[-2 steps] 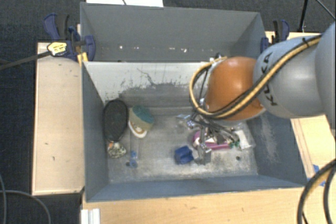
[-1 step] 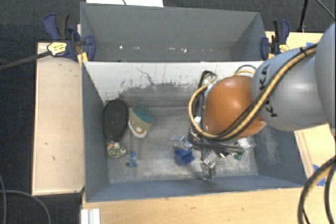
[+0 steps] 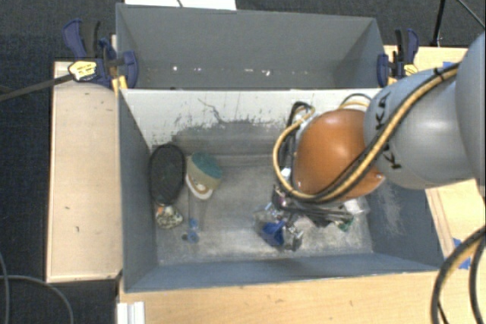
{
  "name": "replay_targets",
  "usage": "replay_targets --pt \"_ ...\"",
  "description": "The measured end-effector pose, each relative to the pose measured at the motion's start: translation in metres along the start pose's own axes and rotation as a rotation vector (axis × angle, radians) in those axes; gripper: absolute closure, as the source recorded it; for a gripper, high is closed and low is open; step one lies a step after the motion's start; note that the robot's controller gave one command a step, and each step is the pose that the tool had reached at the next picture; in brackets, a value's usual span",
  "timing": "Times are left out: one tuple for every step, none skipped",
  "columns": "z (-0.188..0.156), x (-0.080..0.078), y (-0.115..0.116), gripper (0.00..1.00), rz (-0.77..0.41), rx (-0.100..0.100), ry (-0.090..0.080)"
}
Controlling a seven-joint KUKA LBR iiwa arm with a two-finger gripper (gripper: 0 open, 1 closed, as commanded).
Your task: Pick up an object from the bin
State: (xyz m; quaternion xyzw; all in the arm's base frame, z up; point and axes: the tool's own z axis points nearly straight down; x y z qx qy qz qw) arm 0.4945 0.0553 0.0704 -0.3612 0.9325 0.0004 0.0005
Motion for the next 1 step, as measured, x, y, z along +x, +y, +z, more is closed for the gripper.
replay_targets --pt "-0.1348 -0.0007 0.0178 1.00 0.005 0.005 -0.007"
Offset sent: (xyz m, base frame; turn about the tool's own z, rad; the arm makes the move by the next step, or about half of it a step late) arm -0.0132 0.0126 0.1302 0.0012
